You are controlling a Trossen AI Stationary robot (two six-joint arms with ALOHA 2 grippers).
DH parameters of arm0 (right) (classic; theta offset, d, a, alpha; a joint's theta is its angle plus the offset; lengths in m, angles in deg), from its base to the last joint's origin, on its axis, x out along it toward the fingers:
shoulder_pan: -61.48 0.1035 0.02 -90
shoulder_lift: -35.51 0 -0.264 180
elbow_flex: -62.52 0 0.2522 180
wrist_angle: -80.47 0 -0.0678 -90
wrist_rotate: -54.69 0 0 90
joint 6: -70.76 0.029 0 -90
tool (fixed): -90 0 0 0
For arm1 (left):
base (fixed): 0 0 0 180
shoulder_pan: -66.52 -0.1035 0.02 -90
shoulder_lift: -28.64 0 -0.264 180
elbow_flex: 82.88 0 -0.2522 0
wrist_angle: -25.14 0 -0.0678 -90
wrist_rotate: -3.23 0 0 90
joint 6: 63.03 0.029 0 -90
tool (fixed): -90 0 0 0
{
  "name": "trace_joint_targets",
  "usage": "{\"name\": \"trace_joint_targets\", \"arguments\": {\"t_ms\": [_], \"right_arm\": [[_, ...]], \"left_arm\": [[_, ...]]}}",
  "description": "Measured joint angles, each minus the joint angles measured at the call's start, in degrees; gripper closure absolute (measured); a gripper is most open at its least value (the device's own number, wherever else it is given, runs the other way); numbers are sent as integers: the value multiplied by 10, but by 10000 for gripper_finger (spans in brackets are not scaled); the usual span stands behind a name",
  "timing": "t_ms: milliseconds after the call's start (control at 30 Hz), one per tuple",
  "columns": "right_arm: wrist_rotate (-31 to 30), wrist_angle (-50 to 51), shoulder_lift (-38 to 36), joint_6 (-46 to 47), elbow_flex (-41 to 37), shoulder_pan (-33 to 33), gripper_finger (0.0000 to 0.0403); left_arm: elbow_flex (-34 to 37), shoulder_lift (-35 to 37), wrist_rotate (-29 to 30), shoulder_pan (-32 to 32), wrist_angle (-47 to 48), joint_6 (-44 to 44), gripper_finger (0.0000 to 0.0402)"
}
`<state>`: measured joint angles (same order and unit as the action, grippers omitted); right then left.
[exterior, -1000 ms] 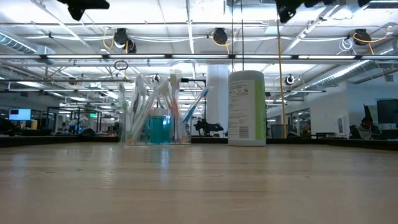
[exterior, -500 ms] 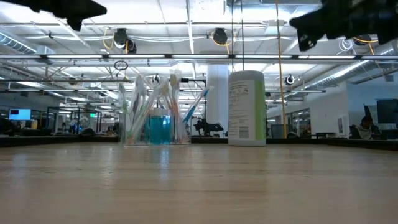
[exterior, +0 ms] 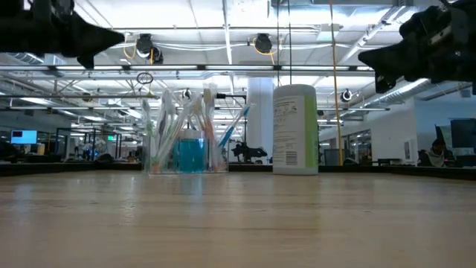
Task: Pick & Place toothbrushing station
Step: Return to Home Position
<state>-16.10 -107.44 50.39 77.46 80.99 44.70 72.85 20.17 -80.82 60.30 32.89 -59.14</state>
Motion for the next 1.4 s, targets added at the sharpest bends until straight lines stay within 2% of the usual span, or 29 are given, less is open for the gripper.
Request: {"name": "trace_joint_targets", "arguments": {"t_ms": [67,167,233,400,533,700,900,1067,1400], "right_arm": [[-16,0,-19,8,-10,-2,403],[-54,58,-46,-10,-14,-3,403],[-71,100,-58,-12,-14,-4,403],[-72,134,-70,-15,-15,-4,403],[-72,141,-70,-13,-16,-4,403],[-80,158,-70,4,-16,-4,403],[-147,168,-70,-10,-16,-4,403],[-147,177,-70,-18,-17,-4,403],[-147,172,-70,-18,-17,-4,403]], "left_arm": [[34,16,0,0,-32,-13,396],[82,34,5,0,-69,-12,388],[98,43,20,0,-58,-8,386],[97,44,30,0,-7,-22,398],[97,44,30,0,20,-30,386],[97,44,30,0,19,-20,377],[97,44,30,0,19,16,391],[97,44,31,0,16,18,398],[97,44,31,0,11,18,370]]}}
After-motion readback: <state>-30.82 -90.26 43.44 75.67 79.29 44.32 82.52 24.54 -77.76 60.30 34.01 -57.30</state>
